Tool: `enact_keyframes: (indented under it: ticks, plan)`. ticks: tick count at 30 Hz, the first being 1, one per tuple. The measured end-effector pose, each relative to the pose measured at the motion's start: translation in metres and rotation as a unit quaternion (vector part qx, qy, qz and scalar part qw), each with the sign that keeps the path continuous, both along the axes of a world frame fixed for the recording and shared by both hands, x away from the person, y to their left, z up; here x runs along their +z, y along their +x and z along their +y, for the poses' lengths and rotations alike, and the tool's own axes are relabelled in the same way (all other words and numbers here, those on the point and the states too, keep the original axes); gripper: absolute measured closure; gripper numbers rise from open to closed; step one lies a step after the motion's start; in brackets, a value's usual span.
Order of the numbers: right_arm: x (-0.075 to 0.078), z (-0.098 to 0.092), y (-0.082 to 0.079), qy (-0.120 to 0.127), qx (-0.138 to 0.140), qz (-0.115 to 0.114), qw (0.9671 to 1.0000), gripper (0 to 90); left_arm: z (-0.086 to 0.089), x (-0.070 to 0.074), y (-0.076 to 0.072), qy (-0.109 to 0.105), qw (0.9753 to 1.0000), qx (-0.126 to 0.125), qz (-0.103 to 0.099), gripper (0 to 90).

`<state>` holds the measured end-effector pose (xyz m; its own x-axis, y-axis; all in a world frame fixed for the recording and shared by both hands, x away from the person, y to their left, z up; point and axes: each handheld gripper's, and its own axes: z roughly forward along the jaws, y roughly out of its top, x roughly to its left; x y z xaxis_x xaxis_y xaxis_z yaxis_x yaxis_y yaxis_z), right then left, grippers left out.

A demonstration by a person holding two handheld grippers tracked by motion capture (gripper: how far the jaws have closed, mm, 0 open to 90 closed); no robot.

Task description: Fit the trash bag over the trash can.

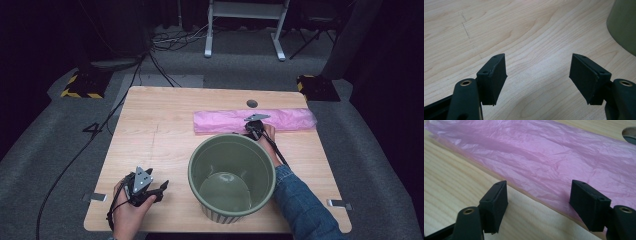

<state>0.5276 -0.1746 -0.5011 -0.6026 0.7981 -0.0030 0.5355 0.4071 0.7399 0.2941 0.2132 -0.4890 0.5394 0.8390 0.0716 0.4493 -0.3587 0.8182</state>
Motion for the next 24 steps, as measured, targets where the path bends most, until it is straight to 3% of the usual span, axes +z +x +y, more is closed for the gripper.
enact_keyframes:
  ticks: [6,13,21,24]
  plan:
    - [0.004,-0.012,-0.016,-0.012,0.011,0.017,0.9997,31.0,-0.001,0.001,0.001,0.000,1.0000,-0.001,-0.001,29.7]
    - [0.006,-0.042,-0.048,-0.022,0.024,0.026,0.9991,32.0,-0.006,0.003,0.006,-0.008,0.9999,-0.007,-0.004,29.7]
    - [0.011,-0.096,-0.100,-0.037,0.041,0.045,0.9974,35.5,-0.020,0.003,0.016,-0.015,0.9995,-0.028,-0.004,29.6]
    - [0.014,-0.112,-0.112,-0.042,0.040,0.051,0.9970,36.0,-0.024,0.002,0.019,-0.025,0.9991,-0.034,-0.002,29.7]
